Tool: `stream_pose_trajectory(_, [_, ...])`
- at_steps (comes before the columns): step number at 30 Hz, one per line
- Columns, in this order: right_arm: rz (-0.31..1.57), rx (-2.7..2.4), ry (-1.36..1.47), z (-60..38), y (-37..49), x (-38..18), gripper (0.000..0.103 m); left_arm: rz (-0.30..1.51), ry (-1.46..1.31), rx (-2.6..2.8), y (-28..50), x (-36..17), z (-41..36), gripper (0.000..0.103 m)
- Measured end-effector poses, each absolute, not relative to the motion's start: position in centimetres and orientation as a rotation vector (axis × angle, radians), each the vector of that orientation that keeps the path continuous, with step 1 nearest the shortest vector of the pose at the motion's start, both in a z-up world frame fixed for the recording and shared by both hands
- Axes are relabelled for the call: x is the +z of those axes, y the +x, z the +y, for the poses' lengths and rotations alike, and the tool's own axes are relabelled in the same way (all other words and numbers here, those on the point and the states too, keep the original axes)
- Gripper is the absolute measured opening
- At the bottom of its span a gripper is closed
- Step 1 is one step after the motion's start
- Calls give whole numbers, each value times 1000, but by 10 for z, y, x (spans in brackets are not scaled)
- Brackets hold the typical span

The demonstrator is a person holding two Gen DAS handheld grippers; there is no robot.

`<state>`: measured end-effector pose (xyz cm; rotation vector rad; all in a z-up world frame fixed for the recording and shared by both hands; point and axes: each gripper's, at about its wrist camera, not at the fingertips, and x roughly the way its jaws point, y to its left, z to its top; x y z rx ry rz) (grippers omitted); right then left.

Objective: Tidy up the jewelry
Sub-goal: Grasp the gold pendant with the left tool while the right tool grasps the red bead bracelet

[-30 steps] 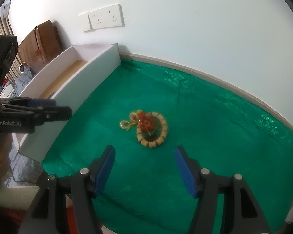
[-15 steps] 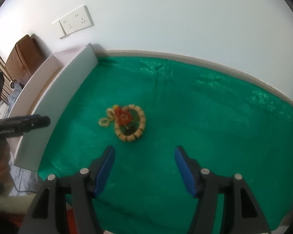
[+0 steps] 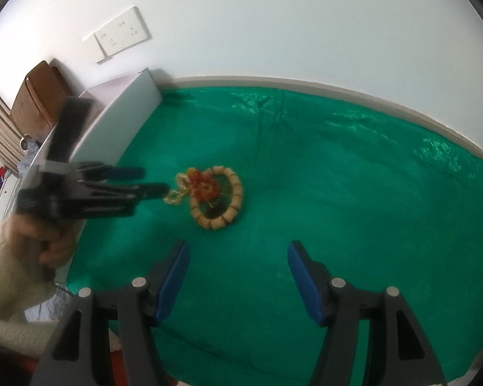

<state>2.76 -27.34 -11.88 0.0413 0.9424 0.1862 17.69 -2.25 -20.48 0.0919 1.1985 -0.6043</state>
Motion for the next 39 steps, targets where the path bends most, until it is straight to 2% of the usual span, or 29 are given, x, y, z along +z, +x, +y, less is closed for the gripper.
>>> stream_pose_trajectory(3, [952, 167, 53, -281, 27, -121, 65, 1215, 63, -642, 187, -217, -26, 50])
stream_pose_trajectory(5, [961, 151, 62, -287, 26, -123, 65, 1220, 61, -656, 190, -224, -28, 43])
stream_pose_trajectory(7, [967, 137, 68, -292, 24, -124, 65, 1221, 57, -671, 191, -229, -30, 26])
stream_pose_trajectory(22, [964, 130, 60, -296, 27, -125, 65, 1092, -117, -624, 150, -170, 19, 26])
stream_pose_trajectory(32, [983, 360, 39, -237, 97, -149, 64, 1066, -220, -528, 123, -148, 65, 26])
stream_pose_trajectory(35, [1023, 410, 45, -215, 129, -167, 55, 1069, -221, -493, 118, -150, 73, 26])
stream_pose_trajectory(39, [1028, 408, -7, -192, 157, -178, 54, 1067, -235, -469, 112, -151, 79, 26])
